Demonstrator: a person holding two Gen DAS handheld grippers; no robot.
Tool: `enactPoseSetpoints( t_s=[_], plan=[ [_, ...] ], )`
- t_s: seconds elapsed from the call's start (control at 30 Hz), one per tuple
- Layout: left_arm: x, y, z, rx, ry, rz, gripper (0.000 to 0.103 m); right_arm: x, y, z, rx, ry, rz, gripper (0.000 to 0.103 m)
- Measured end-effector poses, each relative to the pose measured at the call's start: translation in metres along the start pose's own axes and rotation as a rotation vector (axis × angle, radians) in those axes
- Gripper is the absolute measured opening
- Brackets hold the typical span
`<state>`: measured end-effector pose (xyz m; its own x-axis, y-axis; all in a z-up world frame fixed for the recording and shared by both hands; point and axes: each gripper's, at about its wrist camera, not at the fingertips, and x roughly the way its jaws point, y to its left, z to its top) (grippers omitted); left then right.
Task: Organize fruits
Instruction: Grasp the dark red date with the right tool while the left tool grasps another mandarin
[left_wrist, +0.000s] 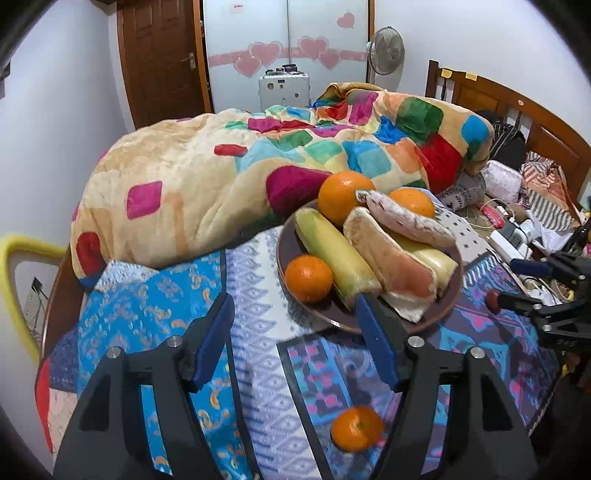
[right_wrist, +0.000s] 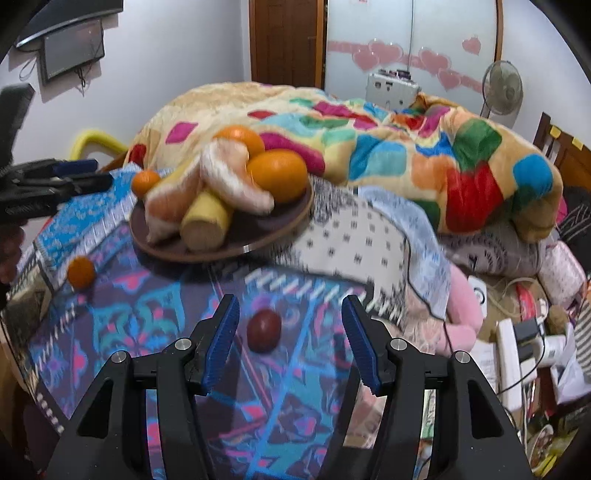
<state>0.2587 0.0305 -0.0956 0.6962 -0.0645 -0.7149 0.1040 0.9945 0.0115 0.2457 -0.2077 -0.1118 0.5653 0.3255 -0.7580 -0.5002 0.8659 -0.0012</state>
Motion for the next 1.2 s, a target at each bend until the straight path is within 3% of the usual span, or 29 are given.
enactPoseSetpoints(
  t_s=[0.17,0.4,0.9,1.13,1.2],
  plan=[
    [0.000,-0.001,-0.015,0.013,0.013,0.001,0.070,0.008,0.000,-0.005,0.006,0.025,0.018,0.052],
    [0.006,-0.002,-0.030,0.005,0.050,-0.014,0.070,0.010,0.015,-0.003,-0.038,0.034,0.053,0.019],
    [-0.016,-0.020,-0.059,0.015,0.084,-0.065,0.070,-0.026,0.033,-0.003,-0.045,-0.042,0.073,0.019],
    [-0.008,-0.027,-0.071,0.016,0.129,-0.131,0.034,-0.024,0.031,-0.006,-0.034,-0.037,0.073,0.019],
    [-0.009,-0.029,-0.070,0.027,0.118,-0.121,0.034,-0.022,0.030,-0.006,-0.027,-0.038,0.076,0.019]
  ],
)
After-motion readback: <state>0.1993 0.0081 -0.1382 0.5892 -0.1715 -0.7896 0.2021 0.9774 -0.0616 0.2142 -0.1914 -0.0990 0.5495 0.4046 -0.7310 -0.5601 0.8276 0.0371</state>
